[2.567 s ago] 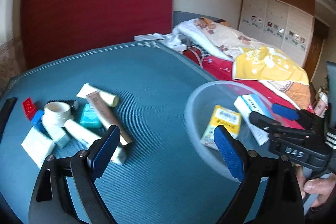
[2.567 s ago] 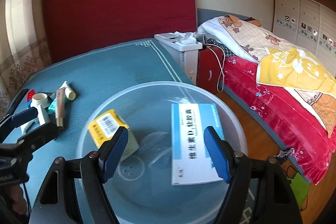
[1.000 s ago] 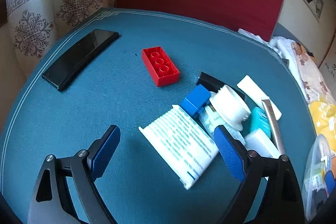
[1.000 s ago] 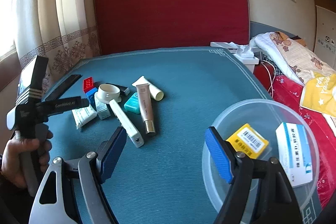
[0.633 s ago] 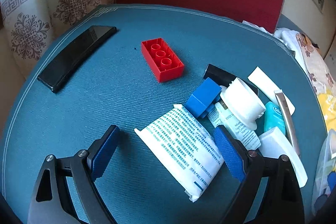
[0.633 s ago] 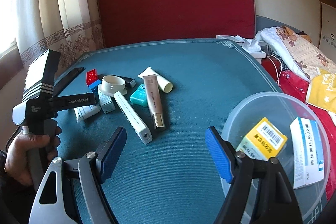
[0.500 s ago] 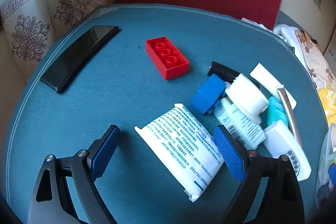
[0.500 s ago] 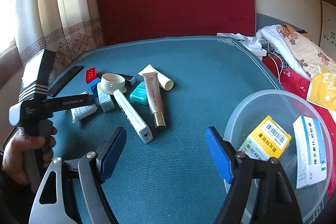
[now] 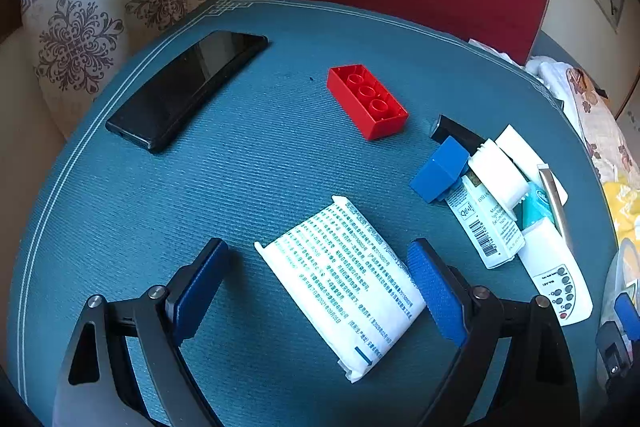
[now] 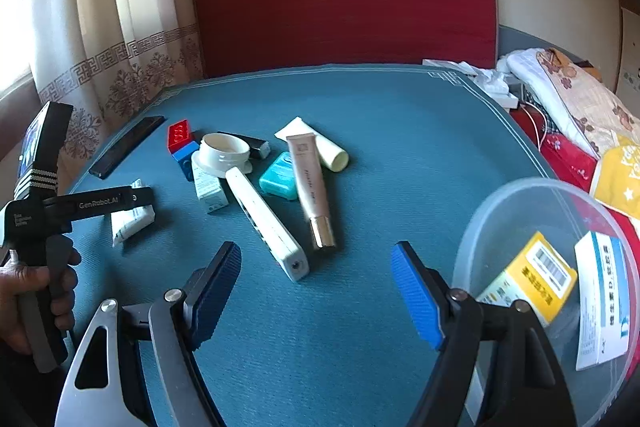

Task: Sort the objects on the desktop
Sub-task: 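Grasp the white sachet with the left gripper, then grasp the white remote with the right gripper while the left gripper holds the sachet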

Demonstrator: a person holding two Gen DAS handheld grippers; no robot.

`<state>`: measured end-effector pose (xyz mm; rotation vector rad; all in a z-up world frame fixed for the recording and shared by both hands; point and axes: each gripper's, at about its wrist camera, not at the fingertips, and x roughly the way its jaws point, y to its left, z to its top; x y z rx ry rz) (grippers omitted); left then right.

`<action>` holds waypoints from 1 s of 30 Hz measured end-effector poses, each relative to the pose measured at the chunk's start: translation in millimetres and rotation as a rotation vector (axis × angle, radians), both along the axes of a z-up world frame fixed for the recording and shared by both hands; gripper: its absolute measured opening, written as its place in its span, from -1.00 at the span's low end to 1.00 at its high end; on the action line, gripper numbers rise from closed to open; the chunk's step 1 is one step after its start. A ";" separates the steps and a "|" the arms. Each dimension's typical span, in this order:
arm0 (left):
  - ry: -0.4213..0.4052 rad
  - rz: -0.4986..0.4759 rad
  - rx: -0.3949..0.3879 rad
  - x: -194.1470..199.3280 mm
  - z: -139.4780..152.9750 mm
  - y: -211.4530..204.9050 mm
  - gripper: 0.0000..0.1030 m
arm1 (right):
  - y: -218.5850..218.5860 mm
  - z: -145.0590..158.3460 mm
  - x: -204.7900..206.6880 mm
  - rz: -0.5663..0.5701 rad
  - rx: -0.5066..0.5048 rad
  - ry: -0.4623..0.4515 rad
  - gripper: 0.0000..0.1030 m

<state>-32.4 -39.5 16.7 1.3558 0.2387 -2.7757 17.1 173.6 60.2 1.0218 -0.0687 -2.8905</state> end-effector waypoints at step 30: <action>0.074 -0.108 -0.032 5.6 0.3 23.4 0.26 | -35.5 -31.3 -59.6 0.173 -0.001 -0.130 -0.31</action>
